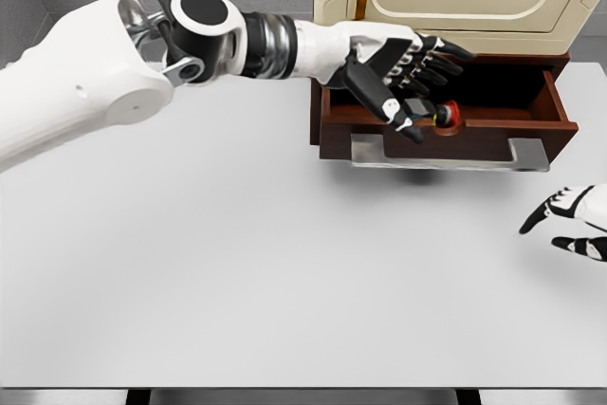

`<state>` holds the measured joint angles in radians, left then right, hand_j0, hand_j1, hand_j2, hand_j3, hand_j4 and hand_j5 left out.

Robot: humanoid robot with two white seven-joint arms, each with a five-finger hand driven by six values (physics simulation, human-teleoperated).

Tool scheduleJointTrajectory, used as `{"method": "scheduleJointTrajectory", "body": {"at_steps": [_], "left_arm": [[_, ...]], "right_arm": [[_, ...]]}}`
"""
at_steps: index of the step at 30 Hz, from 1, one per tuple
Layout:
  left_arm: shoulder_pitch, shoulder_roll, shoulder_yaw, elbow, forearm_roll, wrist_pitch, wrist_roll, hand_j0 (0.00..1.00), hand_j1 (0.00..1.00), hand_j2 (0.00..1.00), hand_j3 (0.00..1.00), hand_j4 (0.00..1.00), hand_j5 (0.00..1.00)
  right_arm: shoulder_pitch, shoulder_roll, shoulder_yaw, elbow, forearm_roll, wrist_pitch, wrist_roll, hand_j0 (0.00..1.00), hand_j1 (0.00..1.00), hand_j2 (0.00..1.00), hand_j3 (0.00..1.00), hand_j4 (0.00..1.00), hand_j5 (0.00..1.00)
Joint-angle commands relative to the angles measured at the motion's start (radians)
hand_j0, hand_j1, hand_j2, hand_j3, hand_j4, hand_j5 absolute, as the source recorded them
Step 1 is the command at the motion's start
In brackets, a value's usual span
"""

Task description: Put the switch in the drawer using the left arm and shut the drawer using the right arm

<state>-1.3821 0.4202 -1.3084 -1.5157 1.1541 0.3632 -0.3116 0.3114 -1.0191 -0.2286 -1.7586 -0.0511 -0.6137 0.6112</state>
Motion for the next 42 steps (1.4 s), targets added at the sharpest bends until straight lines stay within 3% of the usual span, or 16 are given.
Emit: {"method": "scheduleJointTrajectory", "body": {"at_steps": [1, 2, 5, 9, 12, 13, 15, 17, 18, 19, 21, 23, 24, 29, 36, 42], "left_arm": [[0.0, 0.153, 0.023, -0.17, 0.006, -0.047, -0.02, 1.0, 1.0, 1.0, 1.0, 1.0, 1.0], [0.0, 0.248, 0.031, -0.248, 0.012, -0.081, -0.037, 1.0, 1.0, 1.0, 1.0, 1.0, 1.0], [0.0, 0.393, 0.035, -0.248, 0.039, -0.182, -0.236, 1.0, 1.0, 1.0, 1.0, 1.0, 1.0], [0.067, 0.667, 0.032, -0.248, 0.003, -0.368, -0.299, 1.0, 1.0, 1.0, 1.0, 1.0, 1.0], [0.071, 0.697, 0.032, -0.245, -0.189, -0.423, -0.299, 1.0, 1.0, 1.0, 1.0, 1.0, 1.0], [0.066, 0.695, 0.032, -0.235, -0.356, -0.426, -0.299, 1.0, 1.0, 1.0, 1.0, 1.0, 1.0], [0.06, 0.696, 0.032, -0.227, -0.506, -0.423, -0.299, 1.0, 1.0, 1.0, 1.0, 1.0, 1.0], [0.057, 0.664, -0.054, -0.08, -0.596, -0.411, -0.299, 1.0, 1.0, 1.0, 1.0, 1.0, 1.0], [0.055, 0.65, -0.071, -0.075, -0.649, -0.428, -0.299, 1.0, 1.0, 1.0, 1.0, 1.0, 1.0], [0.046, 0.707, -0.072, -0.152, -0.778, -0.51, -0.299, 1.0, 1.0, 1.0, 1.0, 1.0, 1.0], [0.049, 0.701, -0.066, -0.172, -1.066, -0.841, -0.299, 1.0, 1.0, 1.0, 1.0, 1.0, 1.0], [0.046, 0.721, -0.038, -0.184, -1.119, -0.974, -0.299, 1.0, 1.0, 1.0, 1.0, 1.0, 1.0], [0.04, 0.715, -0.009, -0.179, -1.244, -0.974, -0.299, 1.0, 1.0, 1.0, 1.0, 1.0, 1.0], [0.052, 0.712, 0.054, -0.115, -1.257, -0.974, -0.299, 1.0, 1.0, 1.0, 1.0, 1.0, 1.0], [0.069, 0.658, 0.054, -0.084, -1.252, -0.974, -0.299, 1.0, 1.0, 1.0, 1.0, 1.0, 1.0], [0.077, 0.658, 0.055, -0.086, -1.251, -0.974, -0.299, 1.0, 1.0, 1.0, 1.0, 1.0, 1.0]], "right_arm": [[0.0, -0.001, -0.006, -0.001, -0.01, 0.003, 0.0, 0.59, 0.59, 0.59, 0.59, 0.59, 0.59], [0.0, 0.001, -0.005, -0.001, -0.01, 0.003, 0.0, 0.59, 0.59, 0.59, 0.59, 0.59, 0.59], [0.0, -0.001, 0.002, -0.001, -0.01, 0.003, 0.0, 0.58, 0.58, 0.58, 0.58, 0.58, 0.58], [-0.003, -0.001, 0.006, -0.001, -0.009, 0.003, 0.0, 0.57, 0.57, 0.57, 0.57, 0.57, 0.57], [-0.006, -0.004, -0.006, -0.001, -0.016, 0.003, 0.0, 0.57, 0.57, 0.57, 0.57, 0.57, 0.57], [-0.012, -0.007, -0.008, -0.001, -0.033, 0.003, 0.0, 0.56, 0.56, 0.56, 0.56, 0.56, 0.56], [-0.017, -0.038, -0.017, -0.001, -0.055, 0.003, 0.0, 0.56, 0.56, 0.56, 0.56, 0.56, 0.56], [-0.017, -0.042, -0.024, -0.001, -0.07, 0.003, 0.0, 0.56, 0.56, 0.56, 0.56, 0.56, 0.56], [-0.017, -0.042, -0.031, -0.001, -0.072, 0.003, 0.0, 0.56, 0.56, 0.56, 0.56, 0.56, 0.56], [-0.017, -0.042, -0.034, -0.001, -0.072, 0.003, 0.0, 0.56, 0.56, 0.56, 0.56, 0.56, 0.56], [-0.018, -0.042, -0.032, -0.001, -0.072, 0.003, 0.0, 0.56, 0.56, 0.56, 0.56, 0.56, 0.56], [-0.021, -0.049, -0.031, -0.001, -0.072, 0.003, 0.0, 0.56, 0.56, 0.56, 0.56, 0.56, 0.56], [-0.025, -0.05, -0.028, -0.001, -0.072, 0.003, 0.0, 0.56, 0.56, 0.56, 0.56, 0.56, 0.56], [-0.044, -0.082, 0.005, -0.001, -0.072, 0.003, 0.0, 0.56, 0.56, 0.56, 0.56, 0.56, 0.56], [-0.138, -0.085, 0.094, -0.001, -0.072, 0.003, 0.0, 0.56, 0.56, 0.56, 0.56, 0.56, 0.56], [-0.155, -0.085, 0.12, -0.001, -0.07, 0.003, 0.0, 0.56, 0.56, 0.56, 0.56, 0.56, 0.56]]}}
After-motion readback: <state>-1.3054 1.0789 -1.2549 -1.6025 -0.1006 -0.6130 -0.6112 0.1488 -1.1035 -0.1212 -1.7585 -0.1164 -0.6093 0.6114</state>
